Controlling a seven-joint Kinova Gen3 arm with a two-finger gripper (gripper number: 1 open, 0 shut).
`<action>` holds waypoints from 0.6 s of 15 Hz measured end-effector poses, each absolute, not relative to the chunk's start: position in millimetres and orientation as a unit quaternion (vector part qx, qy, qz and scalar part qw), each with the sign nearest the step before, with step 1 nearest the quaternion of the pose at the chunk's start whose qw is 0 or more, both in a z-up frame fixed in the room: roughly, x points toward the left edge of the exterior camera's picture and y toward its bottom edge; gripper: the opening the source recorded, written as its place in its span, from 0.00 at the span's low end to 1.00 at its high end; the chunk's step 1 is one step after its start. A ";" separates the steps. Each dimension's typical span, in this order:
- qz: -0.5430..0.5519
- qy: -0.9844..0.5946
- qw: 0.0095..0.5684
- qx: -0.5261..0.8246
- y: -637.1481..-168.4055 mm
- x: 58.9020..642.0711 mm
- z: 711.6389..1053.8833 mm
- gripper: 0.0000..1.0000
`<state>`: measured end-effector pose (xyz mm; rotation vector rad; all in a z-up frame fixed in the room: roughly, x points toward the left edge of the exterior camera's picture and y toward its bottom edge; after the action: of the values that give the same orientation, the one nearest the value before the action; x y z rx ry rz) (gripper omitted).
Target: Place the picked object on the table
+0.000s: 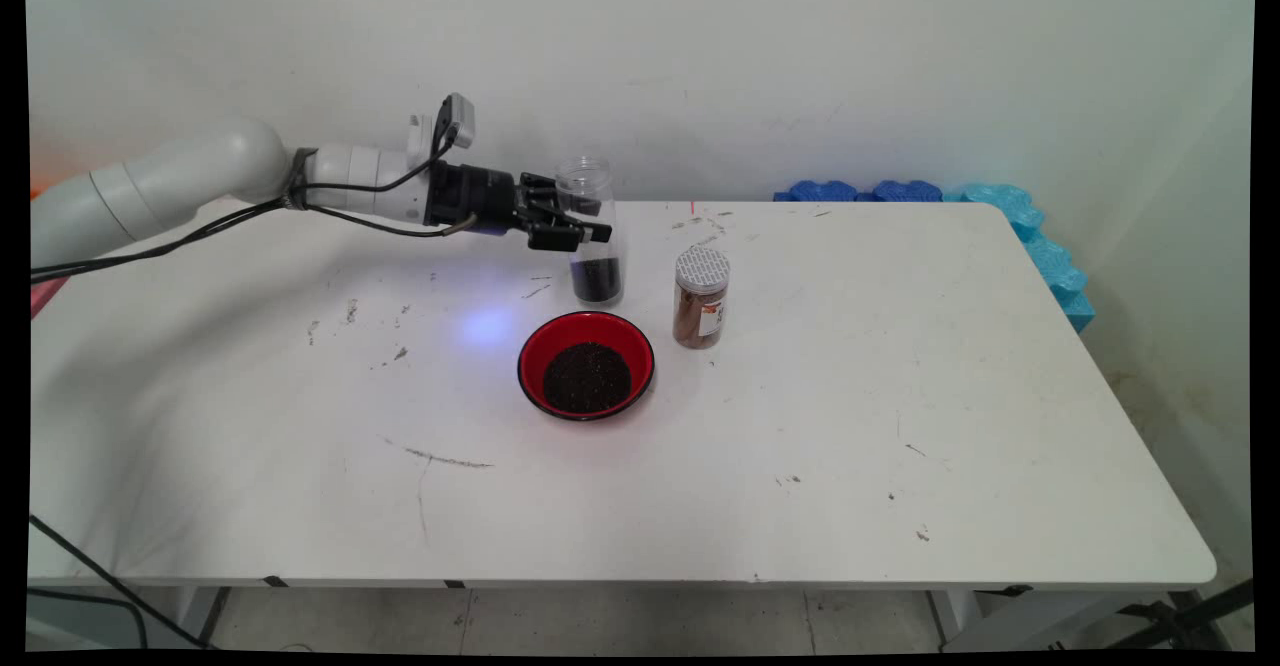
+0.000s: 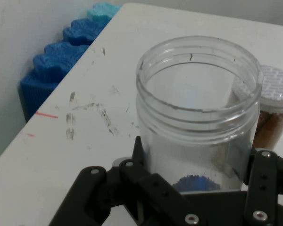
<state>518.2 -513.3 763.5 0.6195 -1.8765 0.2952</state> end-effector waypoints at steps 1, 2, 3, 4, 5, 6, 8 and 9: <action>0.123 -0.791 0.540 0.262 -513.6 518.2 762.0 0.00; 0.123 -0.791 0.539 0.262 -513.7 518.2 761.1 0.00; 0.122 -0.792 0.537 0.263 -513.9 518.2 759.9 0.00; 0.121 -0.793 0.536 0.264 -513.9 518.1 758.6 0.00; 0.120 -0.794 0.535 0.264 -513.9 518.0 757.5 0.00; 0.119 -0.795 0.534 0.264 -513.7 517.7 756.7 0.00; 0.118 -0.796 0.532 0.263 -512.9 517.2 755.0 0.00; 0.117 -0.797 0.531 0.263 -512.4 516.9 754.4 0.00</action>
<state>516.9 -512.4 754.4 0.6277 -1.9018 0.2788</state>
